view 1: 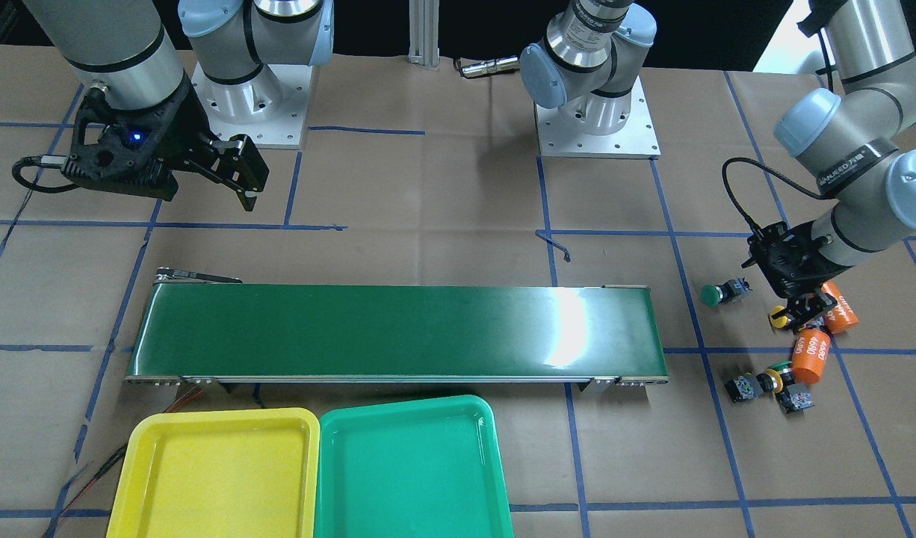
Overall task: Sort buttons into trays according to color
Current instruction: 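Grasp the green-capped button with the left gripper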
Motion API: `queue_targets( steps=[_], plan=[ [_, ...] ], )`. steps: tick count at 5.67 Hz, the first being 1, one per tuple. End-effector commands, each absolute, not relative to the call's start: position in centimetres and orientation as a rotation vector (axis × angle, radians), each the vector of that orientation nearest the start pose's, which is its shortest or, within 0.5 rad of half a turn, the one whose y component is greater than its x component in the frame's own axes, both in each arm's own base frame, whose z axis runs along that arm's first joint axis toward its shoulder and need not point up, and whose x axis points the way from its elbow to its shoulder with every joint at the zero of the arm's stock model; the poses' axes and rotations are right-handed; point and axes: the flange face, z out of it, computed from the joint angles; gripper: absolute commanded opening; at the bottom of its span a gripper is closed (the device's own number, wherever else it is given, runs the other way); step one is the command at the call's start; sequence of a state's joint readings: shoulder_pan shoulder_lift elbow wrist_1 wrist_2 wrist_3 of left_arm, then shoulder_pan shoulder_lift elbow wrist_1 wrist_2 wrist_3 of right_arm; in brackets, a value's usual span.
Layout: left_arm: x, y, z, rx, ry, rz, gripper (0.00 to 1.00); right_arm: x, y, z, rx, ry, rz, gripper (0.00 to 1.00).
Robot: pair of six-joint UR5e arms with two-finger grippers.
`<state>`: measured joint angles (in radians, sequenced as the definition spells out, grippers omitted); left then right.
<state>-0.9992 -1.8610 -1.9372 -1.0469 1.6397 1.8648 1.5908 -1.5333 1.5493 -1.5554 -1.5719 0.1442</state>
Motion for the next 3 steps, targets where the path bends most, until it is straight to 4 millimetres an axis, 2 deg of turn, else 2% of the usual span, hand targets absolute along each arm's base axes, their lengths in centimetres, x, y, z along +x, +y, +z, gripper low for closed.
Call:
queue_targets(
  steps=[1,3],
  plan=[
    [17.6,-50.1,19.5,2.023,2.555,0.238,0.98,14.3,-50.2,47.8,0.195,3.138,0.05,1.0],
    [17.3,-49.3,17.2,2.062,2.535,0.261,0.98,14.3,-50.2,47.8,0.195,3.138,0.05,1.0]
  ],
)
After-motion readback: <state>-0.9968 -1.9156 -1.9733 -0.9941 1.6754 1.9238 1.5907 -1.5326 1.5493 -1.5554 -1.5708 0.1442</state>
